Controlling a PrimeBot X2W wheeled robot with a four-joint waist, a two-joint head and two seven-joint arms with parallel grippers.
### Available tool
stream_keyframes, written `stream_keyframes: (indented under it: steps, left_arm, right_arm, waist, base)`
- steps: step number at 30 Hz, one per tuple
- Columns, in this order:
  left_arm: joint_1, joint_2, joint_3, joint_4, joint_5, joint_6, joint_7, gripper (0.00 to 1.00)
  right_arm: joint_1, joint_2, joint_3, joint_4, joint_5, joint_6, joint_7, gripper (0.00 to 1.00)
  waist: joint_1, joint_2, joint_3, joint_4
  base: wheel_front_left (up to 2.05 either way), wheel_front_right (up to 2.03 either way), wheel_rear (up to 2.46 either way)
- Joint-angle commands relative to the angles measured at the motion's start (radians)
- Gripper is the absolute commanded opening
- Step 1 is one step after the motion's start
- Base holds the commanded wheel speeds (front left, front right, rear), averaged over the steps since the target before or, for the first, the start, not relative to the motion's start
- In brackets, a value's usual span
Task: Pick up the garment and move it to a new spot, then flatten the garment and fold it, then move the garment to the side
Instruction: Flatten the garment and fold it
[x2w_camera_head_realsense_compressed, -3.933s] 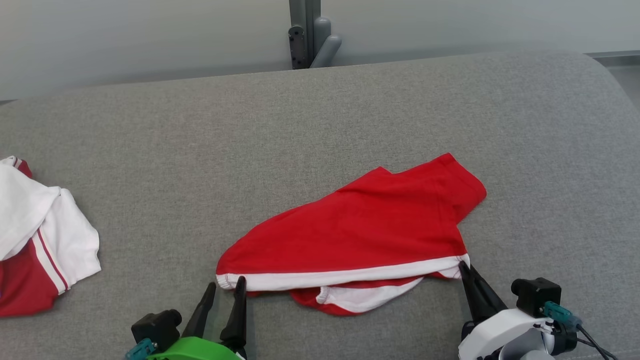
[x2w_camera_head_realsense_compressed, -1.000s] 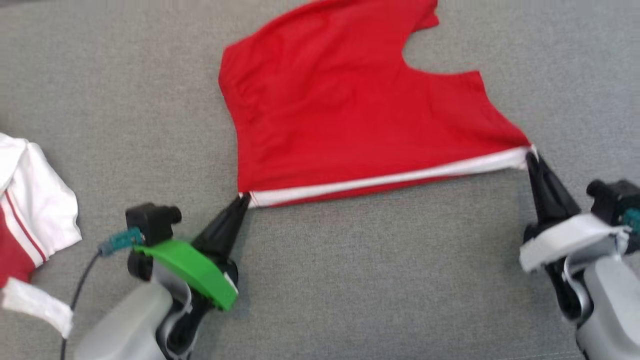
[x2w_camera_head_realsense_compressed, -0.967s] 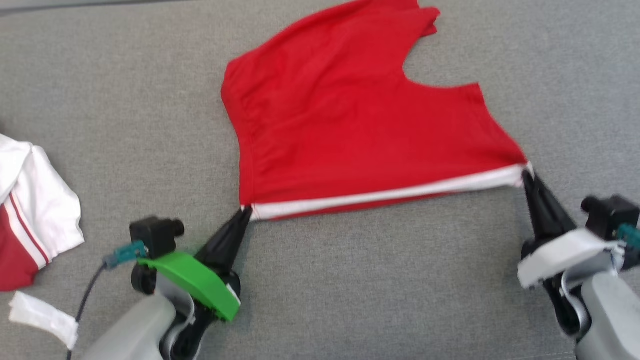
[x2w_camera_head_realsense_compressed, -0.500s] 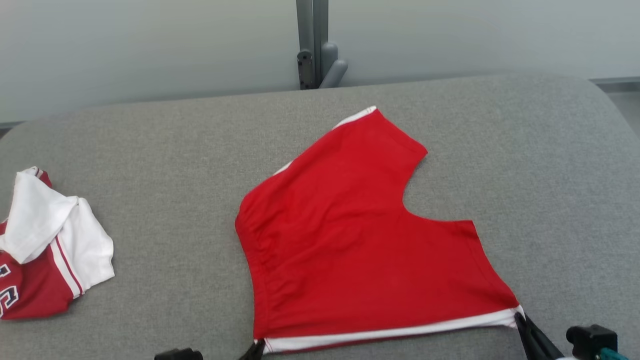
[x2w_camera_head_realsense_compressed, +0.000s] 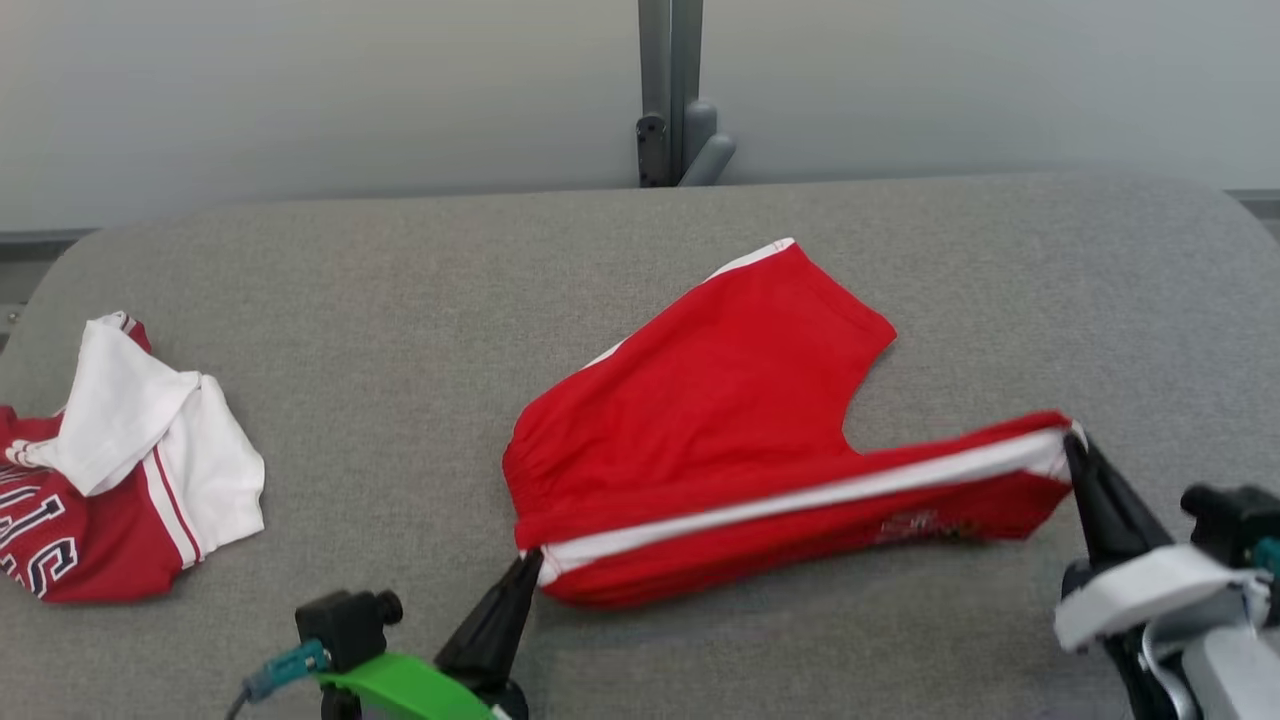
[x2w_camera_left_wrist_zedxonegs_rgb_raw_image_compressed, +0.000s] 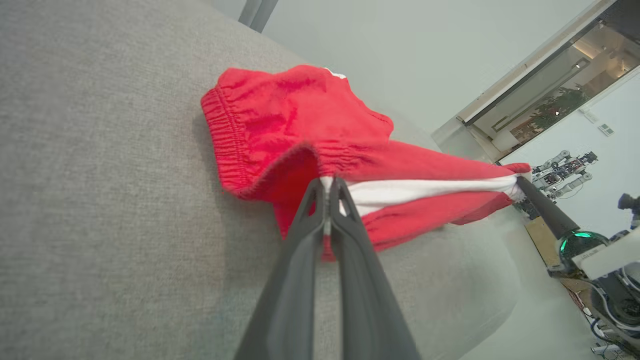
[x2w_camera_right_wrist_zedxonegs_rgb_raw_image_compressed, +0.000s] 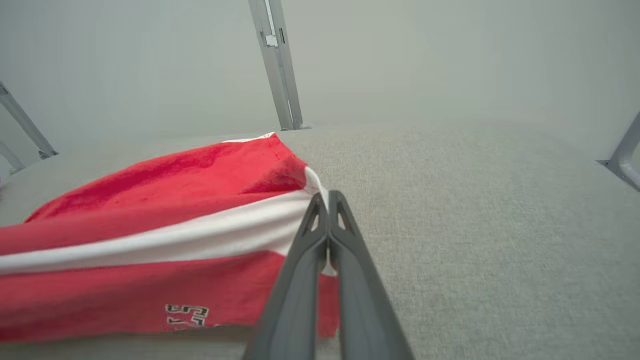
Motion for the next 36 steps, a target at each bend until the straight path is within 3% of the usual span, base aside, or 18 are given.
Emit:
stream_keyframes:
  steps: [1,14,25,26,27,28,31,36]
  left_arm:
    - [-0.025,-0.002,0.006,-0.004,-0.006,0.003,0.0,0.0]
    - [-0.304,-0.13,0.06,0.053,-0.011,0.003,0.0,0.0]
    - [-0.393,-0.231,0.116,0.14,0.082,0.003,0.0,0.0]
    - [-0.397,-0.235,0.117,0.144,0.089,0.003,0.0,0.32]
    - [-0.4,-0.238,0.121,0.147,0.095,0.003,0.0,0.77]
    - [-0.4,-0.24,0.128,0.153,0.102,0.003,0.0,1.0]
    - [-0.397,-0.246,0.141,0.157,0.121,0.003,0.0,1.0]
    - [-0.348,-0.257,0.195,0.161,0.181,0.003,0.0,1.0]
  right_arm:
    - [-0.034,-0.01,-0.004,0.003,-0.011,-0.002,-0.003,0.0]
    - [-0.611,-0.075,0.131,0.305,-0.093,-0.002,0.01,0.0]
    - [-0.848,-0.074,0.183,0.558,-0.158,-0.002,0.001,0.0]
    - [-0.856,-0.072,0.176,0.58,-0.161,-0.002,0.0,0.0]
    - [-0.866,-0.066,0.168,0.596,-0.163,-0.002,-0.001,0.48]
    - [-0.875,-0.06,0.16,0.608,-0.161,-0.002,-0.002,1.0]
    - [-0.877,-0.052,0.152,0.61,-0.168,-0.002,-0.003,1.0]
    - [-0.8,-0.046,0.098,0.514,-0.139,-0.002,-0.002,1.0]
  waist:
    - [0.0001,-0.0001,0.098,0.065]
    - [0.0001,-0.0001,0.341,0.198]
    - [0.0001,-0.0001,0.422,0.246]
    - [0.0001,-0.0001,0.425,0.247]
    - [0.0001,-0.0001,0.427,0.247]
    - [0.0001,-0.0001,0.428,0.247]
    - [0.0001,-0.0001,0.426,0.243]
    - [0.0001,-0.0001,0.393,0.222]
  base:
    - [0.0,0.0,0.0]
    - [0.0,0.0,0.0]
    - [0.0,0.0,0.0]
    - [0.0,0.0,0.0]
    - [0.0,0.0,0.0]
    - [0.0,0.0,0.0]
    - [0.0,0.0,0.0]
    - [0.0,0.0,0.0]
